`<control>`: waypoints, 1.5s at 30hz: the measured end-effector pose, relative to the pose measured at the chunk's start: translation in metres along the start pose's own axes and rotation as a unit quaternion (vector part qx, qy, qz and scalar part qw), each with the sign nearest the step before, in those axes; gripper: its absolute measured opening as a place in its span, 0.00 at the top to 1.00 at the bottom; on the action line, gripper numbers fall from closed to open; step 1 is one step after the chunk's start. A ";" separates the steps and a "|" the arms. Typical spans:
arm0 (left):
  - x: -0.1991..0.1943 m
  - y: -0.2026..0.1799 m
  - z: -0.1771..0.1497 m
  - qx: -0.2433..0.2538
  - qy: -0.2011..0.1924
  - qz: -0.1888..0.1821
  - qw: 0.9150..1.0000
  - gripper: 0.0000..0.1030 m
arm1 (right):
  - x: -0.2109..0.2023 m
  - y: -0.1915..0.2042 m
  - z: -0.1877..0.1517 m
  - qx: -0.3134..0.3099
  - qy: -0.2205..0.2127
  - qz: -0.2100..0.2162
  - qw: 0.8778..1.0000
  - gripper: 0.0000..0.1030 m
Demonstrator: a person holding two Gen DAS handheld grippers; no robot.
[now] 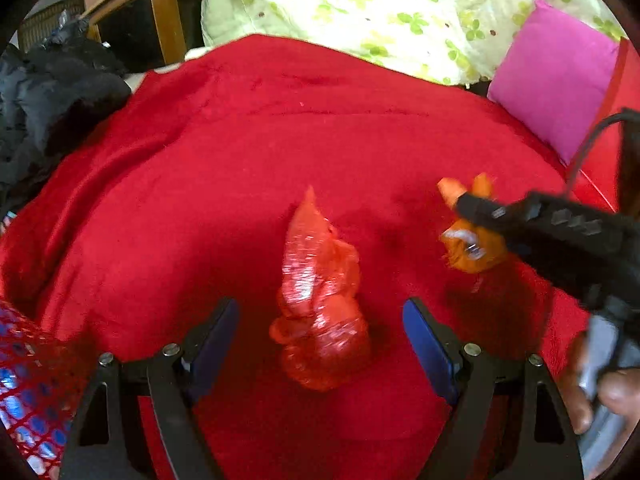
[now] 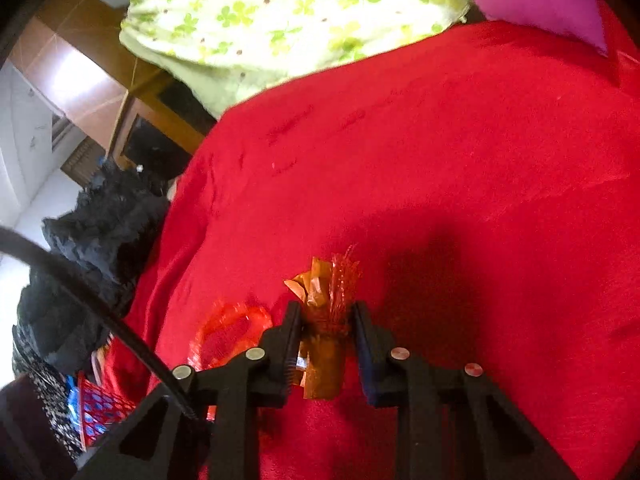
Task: Collect trash
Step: 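Grasp the red plastic wrapper with the left tool while the right tool holds the orange wrapper, then carry the red wrapper and orange wrapper over the red basket with both tools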
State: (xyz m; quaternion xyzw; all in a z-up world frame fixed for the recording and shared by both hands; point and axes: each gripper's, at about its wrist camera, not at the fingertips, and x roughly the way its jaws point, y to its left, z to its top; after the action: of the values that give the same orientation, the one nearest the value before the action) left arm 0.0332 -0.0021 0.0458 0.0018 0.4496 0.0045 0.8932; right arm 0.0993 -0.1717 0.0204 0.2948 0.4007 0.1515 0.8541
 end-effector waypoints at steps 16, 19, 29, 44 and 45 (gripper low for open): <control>-0.097 -0.014 -0.021 0.007 -0.096 0.002 0.995 0.76 | -0.070 0.019 -0.002 -0.041 -0.091 0.020 0.995 0.74; -0.125 -0.014 -0.026 0.012 -0.121 0.015 0.993 0.76 | -0.091 0.023 -0.014 -0.058 -0.107 0.018 0.992 0.74; -0.203 -0.023 -0.053 0.038 -0.190 0.028 0.981 0.76 | -0.171 0.041 -0.070 -0.120 -0.159 0.040 0.979 0.74; -0.275 -0.030 -0.088 0.049 -0.234 0.007 0.971 0.76 | -0.284 0.062 -0.137 -0.175 -0.205 0.022 0.963 0.74; -0.280 -0.030 -0.089 0.050 -0.238 0.007 0.970 0.76 | -0.290 0.065 -0.140 -0.182 -0.208 0.021 0.961 0.74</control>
State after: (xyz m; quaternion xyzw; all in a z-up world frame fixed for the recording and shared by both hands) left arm -0.2055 -0.0345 0.2175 0.0509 0.2237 -0.0121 0.9733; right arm -0.1940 -0.2110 0.1636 0.1682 0.1734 0.1752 0.9544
